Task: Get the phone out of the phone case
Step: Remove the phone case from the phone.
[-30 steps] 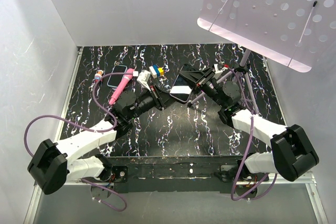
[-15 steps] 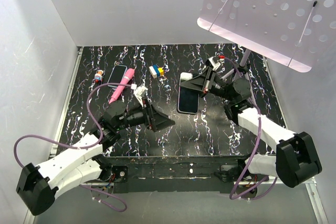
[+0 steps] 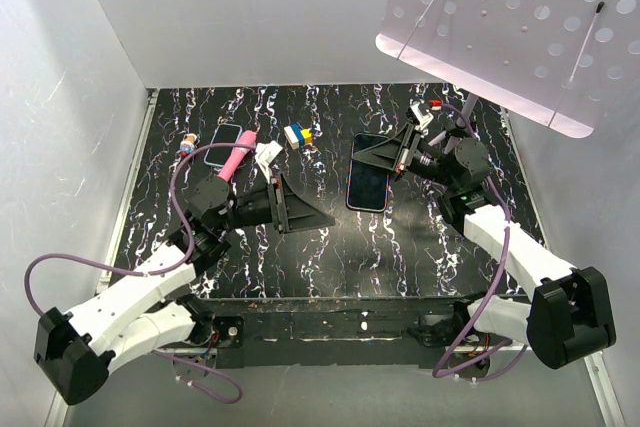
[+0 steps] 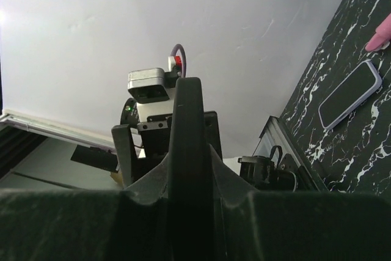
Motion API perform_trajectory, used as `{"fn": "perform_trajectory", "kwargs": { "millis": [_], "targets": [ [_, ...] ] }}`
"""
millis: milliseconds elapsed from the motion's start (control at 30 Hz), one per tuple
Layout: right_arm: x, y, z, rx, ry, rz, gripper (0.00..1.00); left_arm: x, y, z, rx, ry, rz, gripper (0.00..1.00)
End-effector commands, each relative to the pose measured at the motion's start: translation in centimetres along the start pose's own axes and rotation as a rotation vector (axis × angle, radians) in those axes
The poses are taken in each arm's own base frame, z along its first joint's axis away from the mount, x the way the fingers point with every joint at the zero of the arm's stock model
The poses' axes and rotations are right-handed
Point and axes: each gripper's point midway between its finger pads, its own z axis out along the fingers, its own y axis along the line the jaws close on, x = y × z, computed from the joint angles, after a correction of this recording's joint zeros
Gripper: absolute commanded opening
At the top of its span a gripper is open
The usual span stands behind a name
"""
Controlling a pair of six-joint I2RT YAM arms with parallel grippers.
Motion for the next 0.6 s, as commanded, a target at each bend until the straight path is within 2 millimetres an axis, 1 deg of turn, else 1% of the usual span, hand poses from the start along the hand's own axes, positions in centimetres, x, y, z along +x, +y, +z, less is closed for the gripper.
{"fn": "perform_trajectory", "kwargs": {
  "millis": [0,33,133,367,467,567],
  "targets": [
    [-1.4,2.3,0.4,-0.040,-0.052,-0.077,0.01,-2.2,-2.6,1.2,0.097,-0.066,-0.167,0.73],
    [-1.4,2.2,0.4,-0.043,-0.057,-0.071,0.01,-2.5,-2.5,1.4,0.096,-0.077,-0.190,0.71],
    [-1.6,2.2,0.3,-0.052,-0.069,-0.058,0.01,-2.7,-1.9,1.9,0.081,-0.076,-0.208,0.68],
    [-1.7,1.6,0.3,-0.026,-0.081,-0.062,0.01,-3.0,-3.3,2.4,0.166,-0.090,-0.206,0.68],
    [-1.6,1.7,0.3,-0.027,-0.077,-0.067,0.01,-3.0,-3.1,2.7,0.161,-0.099,-0.213,0.68],
    [-1.5,1.8,0.3,-0.029,-0.077,-0.064,0.01,-3.2,-2.2,3.0,0.139,-0.112,-0.224,0.68]
  ]
}}
